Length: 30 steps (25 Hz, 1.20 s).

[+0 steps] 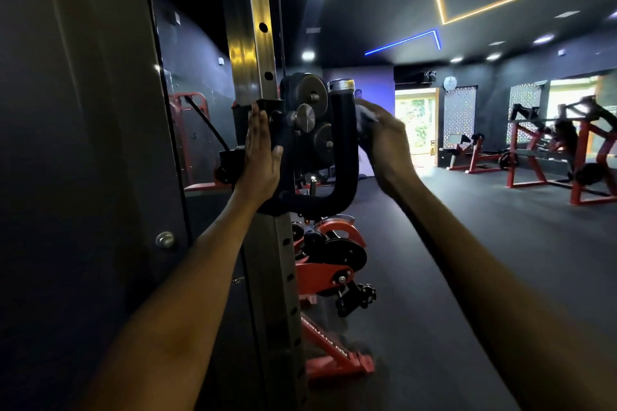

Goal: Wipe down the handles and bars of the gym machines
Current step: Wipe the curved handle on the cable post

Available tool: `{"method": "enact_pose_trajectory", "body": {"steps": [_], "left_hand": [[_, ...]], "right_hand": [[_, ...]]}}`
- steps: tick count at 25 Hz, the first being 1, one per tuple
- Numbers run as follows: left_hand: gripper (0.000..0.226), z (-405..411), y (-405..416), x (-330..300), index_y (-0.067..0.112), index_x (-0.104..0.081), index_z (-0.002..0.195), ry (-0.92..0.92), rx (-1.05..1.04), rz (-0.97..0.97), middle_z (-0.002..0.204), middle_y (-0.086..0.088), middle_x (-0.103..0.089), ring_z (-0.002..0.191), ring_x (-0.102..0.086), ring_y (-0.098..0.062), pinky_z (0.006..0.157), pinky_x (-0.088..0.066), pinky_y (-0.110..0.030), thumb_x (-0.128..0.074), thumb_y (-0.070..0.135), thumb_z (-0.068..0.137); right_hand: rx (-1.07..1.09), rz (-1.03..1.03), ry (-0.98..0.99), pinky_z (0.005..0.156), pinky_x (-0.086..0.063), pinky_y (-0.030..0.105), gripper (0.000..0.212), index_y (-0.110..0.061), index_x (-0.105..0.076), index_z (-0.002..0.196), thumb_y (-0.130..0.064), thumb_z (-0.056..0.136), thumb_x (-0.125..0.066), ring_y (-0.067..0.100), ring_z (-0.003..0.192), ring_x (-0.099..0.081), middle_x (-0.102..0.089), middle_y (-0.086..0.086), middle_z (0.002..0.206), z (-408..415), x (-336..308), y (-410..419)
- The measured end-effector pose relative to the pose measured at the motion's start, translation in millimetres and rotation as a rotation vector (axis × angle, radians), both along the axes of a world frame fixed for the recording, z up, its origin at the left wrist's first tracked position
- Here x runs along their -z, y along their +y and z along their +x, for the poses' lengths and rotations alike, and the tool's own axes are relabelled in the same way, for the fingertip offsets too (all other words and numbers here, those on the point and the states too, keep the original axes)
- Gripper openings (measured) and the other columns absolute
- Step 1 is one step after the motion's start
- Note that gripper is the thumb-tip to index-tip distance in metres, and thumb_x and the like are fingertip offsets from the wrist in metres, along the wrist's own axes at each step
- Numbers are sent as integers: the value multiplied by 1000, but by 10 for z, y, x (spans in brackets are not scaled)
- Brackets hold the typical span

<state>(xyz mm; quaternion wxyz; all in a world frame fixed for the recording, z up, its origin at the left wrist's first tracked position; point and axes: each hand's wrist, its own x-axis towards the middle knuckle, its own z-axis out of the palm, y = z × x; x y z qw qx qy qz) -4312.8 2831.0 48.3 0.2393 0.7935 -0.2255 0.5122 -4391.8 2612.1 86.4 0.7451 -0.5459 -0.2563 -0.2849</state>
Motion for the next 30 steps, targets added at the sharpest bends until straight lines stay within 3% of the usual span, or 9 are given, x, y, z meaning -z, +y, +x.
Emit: {"method": "enact_pose_trajectory", "body": {"steps": [4, 6, 9, 13, 18, 23, 25, 27, 30], "left_hand": [[66, -3, -7, -7, 0, 1, 152, -10, -10, -9, 160, -17, 9, 145, 16, -8, 119, 8, -24, -30, 23, 98], [66, 1, -9, 0, 0, 1, 151, -13, -20, -3, 160, -16, 10, 145, 17, -6, 119, 8, -24, -29, 24, 98], [65, 2, -21, 5, 2, 1, 151, -15, -27, -21, 160, -15, 9, 144, 17, -2, 118, 8, -22, -30, 23, 98], [64, 8, -31, 32, 4, 2, 151, -34, -23, -28, 160, -13, 8, 143, 18, 2, 117, 9, -18, -30, 23, 99], [63, 24, -31, 33, -2, -3, 150, -81, -7, -28, 159, -22, 2, 146, 13, -9, 119, 6, -23, -31, 20, 99], [64, 46, -10, 56, -2, -4, 151, -88, 22, 2, 159, -22, 1, 148, 1, -32, 122, -3, -43, -34, 20, 99], [64, 63, 3, 65, -1, -4, 151, -98, 16, 33, 159, -22, 2, 148, 3, -32, 121, 1, -40, -36, 19, 99], [65, 72, 21, 61, -1, -4, 151, -105, 5, 55, 159, -22, 3, 148, 5, -30, 120, 9, -33, -38, 17, 99], [64, 68, 15, 64, -1, -4, 151, -126, 3, 60, 159, -23, 2, 148, 5, -29, 118, 14, -27, -39, 16, 100]], "right_hand": [[30, -293, 98, 66, -48, 16, 24, -5, -64, 102, -5, 96, -41, 6, 72, -63, -68, 4, 89, 79, 574, 47], [-108, -237, 175, 82, -51, 31, 29, -9, -65, 101, -1, 93, -39, 13, 87, -65, -69, 5, 95, -15, 1004, 50], [-173, -274, 207, 68, -47, 28, 19, -9, -67, 81, -16, 78, -50, 17, 68, -62, -69, 2, 77, 121, 460, -51], [-452, -37, 150, 78, -43, 30, 30, 8, -59, 106, -8, 84, -46, 29, 89, -52, -58, 24, 100, 178, -209, -56], [-311, 43, 171, 89, -48, 35, 31, -10, -63, 112, -9, 94, -37, 25, 99, -62, -67, 12, 106, 155, 767, 79], [50, -189, 216, 94, -50, 42, 27, -15, -62, 117, -10, 98, -44, 20, 104, -62, -66, 4, 112, 97, 1300, 273], [320, -85, 196, 91, -49, 39, 29, -9, -64, 111, 1, 95, -41, 17, 99, -61, -66, 5, 109, -56, 1231, 239], [703, -7, -158, 94, -44, 33, 35, 1, -62, 110, 10, 90, -35, 20, 105, -57, -62, 8, 113, -269, 982, 171], [1068, -759, -759, 112, -28, 41, 47, 3, -55, 126, 11, 84, -35, 28, 131, -41, -49, 13, 137, -330, 709, 117]]}}
